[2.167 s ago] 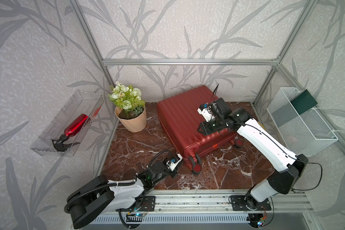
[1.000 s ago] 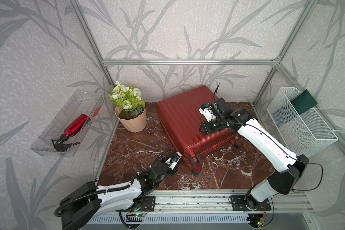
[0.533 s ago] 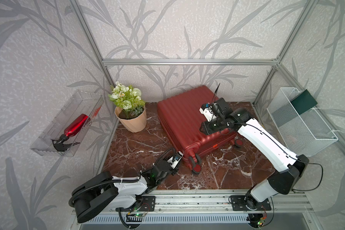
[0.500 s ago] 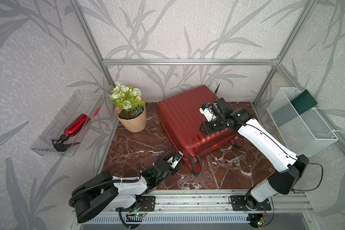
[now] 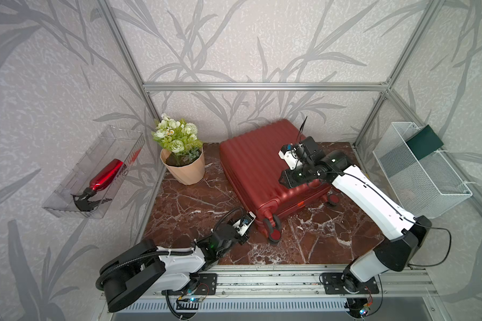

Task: Open the suitcase zippers
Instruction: Unzip the zipper on the suitcase.

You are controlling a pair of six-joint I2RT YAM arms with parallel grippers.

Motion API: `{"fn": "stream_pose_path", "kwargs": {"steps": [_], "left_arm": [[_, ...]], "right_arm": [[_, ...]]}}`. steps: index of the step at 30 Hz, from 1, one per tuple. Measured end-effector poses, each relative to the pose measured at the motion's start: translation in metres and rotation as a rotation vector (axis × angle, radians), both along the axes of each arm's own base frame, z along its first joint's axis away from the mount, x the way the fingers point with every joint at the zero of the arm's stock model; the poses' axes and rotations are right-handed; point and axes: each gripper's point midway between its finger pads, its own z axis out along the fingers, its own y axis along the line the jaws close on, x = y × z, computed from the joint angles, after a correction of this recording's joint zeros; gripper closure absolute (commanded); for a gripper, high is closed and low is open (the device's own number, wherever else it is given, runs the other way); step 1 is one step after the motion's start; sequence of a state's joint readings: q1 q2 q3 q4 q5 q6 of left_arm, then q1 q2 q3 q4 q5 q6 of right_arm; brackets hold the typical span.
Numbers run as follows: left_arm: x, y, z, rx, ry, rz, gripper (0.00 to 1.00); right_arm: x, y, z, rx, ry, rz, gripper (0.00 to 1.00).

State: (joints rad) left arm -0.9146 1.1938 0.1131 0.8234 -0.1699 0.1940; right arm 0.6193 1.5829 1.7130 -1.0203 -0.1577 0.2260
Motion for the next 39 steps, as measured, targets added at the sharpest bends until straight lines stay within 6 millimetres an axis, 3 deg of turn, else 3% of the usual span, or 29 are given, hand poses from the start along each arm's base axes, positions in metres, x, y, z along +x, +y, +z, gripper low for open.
{"fn": "stream_pose_path", "kwargs": {"steps": [9,22,31,39], "left_arm": [[0.001,0.001,0.001,-0.007,-0.004,0.002,0.74],[0.001,-0.001,0.005,-0.034,-0.001,-0.012,1.00],[-0.008,0.003,0.016,-0.062,0.016,-0.019,1.00],[-0.022,0.012,0.023,-0.094,0.056,-0.019,1.00]], "right_arm": [[0.000,0.000,0.000,0.000,0.001,0.000,0.62],[0.000,0.000,-0.001,0.003,-0.004,0.000,0.62],[0.002,-0.003,-0.002,-0.012,-0.013,-0.012,0.62],[0.002,-0.010,-0.002,-0.058,-0.035,-0.024,0.52]]}}
